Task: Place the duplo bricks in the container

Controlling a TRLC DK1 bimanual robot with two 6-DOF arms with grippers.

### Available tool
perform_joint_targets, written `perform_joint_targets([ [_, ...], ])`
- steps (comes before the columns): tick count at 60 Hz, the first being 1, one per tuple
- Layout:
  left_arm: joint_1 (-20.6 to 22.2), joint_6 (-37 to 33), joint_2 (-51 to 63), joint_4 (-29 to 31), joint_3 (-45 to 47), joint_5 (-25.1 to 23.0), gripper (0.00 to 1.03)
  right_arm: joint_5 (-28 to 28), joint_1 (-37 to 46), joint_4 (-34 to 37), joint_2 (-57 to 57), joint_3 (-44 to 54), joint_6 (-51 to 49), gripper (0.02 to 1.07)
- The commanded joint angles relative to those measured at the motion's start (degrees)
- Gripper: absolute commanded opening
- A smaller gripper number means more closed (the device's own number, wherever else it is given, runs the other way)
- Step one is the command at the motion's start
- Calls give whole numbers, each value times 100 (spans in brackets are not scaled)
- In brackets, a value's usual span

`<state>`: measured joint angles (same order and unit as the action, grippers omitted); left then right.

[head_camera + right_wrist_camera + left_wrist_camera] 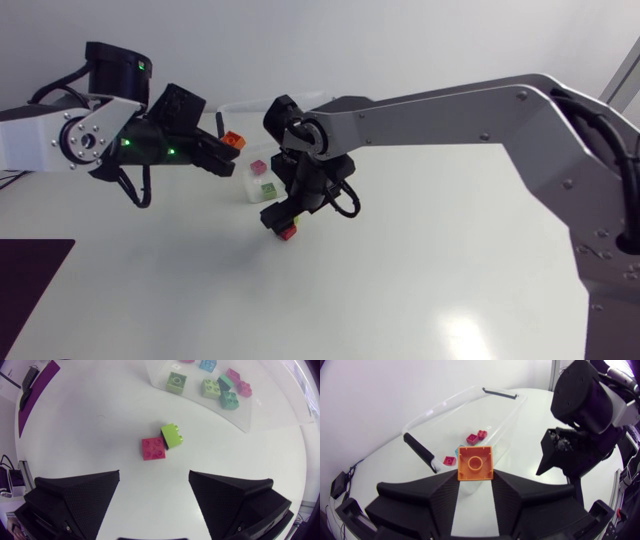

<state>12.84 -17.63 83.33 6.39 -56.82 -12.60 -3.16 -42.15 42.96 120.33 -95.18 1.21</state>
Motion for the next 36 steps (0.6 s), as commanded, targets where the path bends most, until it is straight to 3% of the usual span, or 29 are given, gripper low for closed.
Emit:
perform_joint_targets([
  [1,-106,251,192,-191,-356,-67,19,-88,-56,186,289,-309,-69,102],
  [28,-335,515,1810,-683,-1675,-111,21,-282,-127,635,799,-801,-113,102],
  [31,-352,524,1985,-701,-1824,-111,27,-308,-127,705,860,-845,-113,102],
  [36,-396,550,2223,-701,-2026,-111,65,-317,-127,775,966,-941,-130,102],
])
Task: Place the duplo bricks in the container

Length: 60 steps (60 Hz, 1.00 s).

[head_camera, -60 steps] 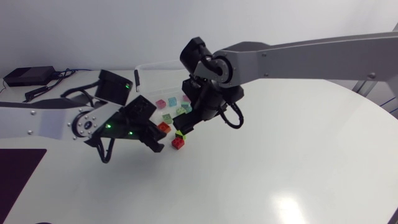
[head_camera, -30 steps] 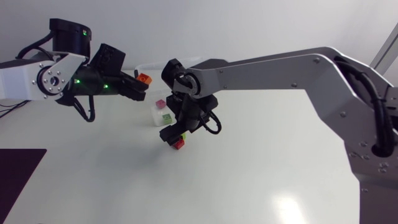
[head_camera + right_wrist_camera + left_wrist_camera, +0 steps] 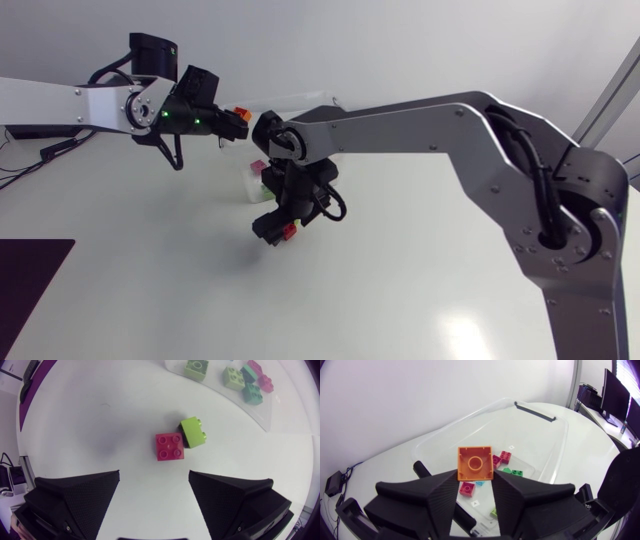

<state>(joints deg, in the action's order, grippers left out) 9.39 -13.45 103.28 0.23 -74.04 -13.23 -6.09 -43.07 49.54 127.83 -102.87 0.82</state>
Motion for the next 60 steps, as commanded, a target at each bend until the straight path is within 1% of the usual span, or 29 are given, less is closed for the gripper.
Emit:
perform_joint_targets([
  [1,-60,132,254,-84,-330,-48,72,-24,-26,135,234,-207,-91,102],
  [5,-95,132,271,-93,-374,-39,88,-24,-17,205,330,-339,-91,102],
  [8,-95,141,254,-93,-374,-48,94,-24,-9,214,365,-392,-91,102],
  [12,-95,141,183,-93,-339,-48,98,-24,9,249,436,-462,-91,102],
  [27,-113,176,-362,-67,-23,-13,98,-24,44,460,770,-884,-91,100],
  [33,-174,203,-863,-14,223,-21,98,-33,62,618,963,-1174,-91,100],
  [39,-227,229,-1293,12,434,-21,98,-42,62,759,1112,-1385,-91,97],
  [49,-411,220,-1953,179,707,-48,98,-42,79,873,1192,-1508,-73,97],
  [54,-499,212,-2163,223,795,-100,98,-42,88,979,1271,-1640,-73,93],
  [58,-605,203,-2445,258,918,-144,98,-42,88,1049,1332,-1772,-64,93],
  [60,-640,194,-2515,276,953,-179,98,-42,88,1067,1359,-1798,-64,91],
])
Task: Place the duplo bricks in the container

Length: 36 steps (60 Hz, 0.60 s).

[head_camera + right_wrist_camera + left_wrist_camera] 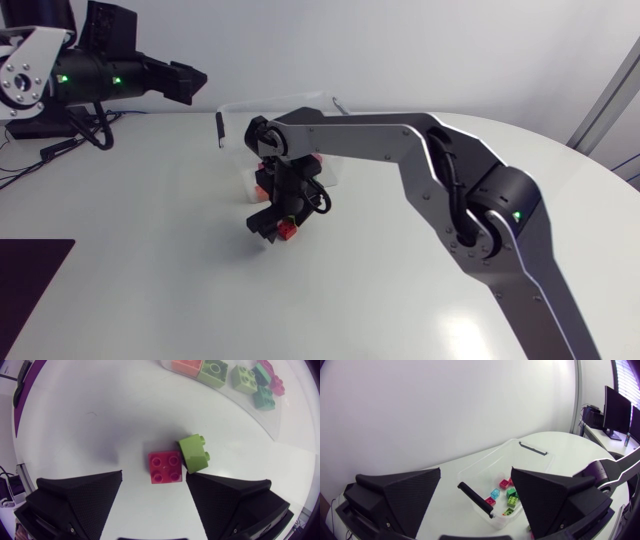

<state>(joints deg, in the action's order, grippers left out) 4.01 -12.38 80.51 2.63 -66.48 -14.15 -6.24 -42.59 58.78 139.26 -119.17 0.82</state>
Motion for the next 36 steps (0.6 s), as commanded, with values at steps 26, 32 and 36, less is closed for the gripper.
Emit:
perform_joint_targets([
  [26,-296,78,-633,18,592,-272,98,88,22,186,391,-343,94,62],
  [32,-296,78,-686,18,636,-290,98,132,14,195,426,-378,129,60],
  [36,-296,78,-730,18,654,-299,98,141,14,212,470,-440,138,58],
])
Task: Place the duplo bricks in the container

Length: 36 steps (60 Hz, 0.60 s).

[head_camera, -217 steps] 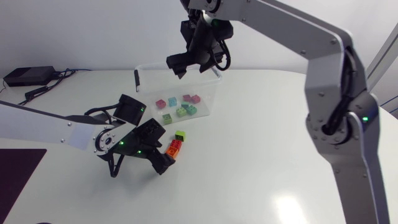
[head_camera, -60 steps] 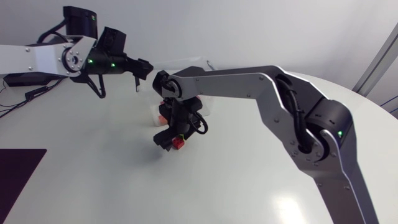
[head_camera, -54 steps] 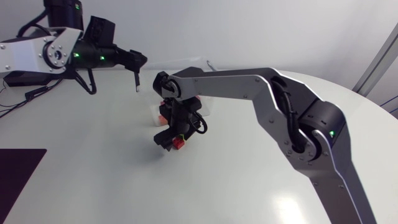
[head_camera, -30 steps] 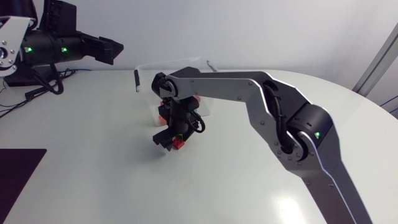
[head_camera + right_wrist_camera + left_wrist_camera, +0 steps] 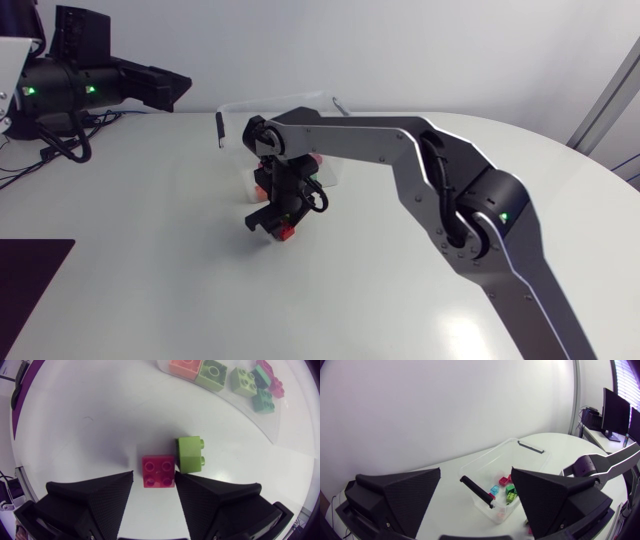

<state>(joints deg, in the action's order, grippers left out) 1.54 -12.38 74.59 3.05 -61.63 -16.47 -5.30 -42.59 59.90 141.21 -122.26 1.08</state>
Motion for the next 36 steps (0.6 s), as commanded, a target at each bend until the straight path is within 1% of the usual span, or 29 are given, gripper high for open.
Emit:
perform_joint_targets([
  [1,-49,78,-164,-15,186,-76,98,55,14,127,302,-176,120,58],
  [11,-57,69,-216,-6,204,-93,98,91,-4,233,399,-343,147,56],
  [17,-75,69,-225,3,221,-111,98,99,-13,233,434,-308,147,41],
  [21,-75,69,-225,3,230,-111,98,91,-4,233,408,-272,155,29],
  [28,-75,69,-269,64,212,-111,98,117,-13,189,126,-53,182,28],
  [36,-66,69,-366,214,212,-111,98,178,-83,22,-462,352,226,28],
])
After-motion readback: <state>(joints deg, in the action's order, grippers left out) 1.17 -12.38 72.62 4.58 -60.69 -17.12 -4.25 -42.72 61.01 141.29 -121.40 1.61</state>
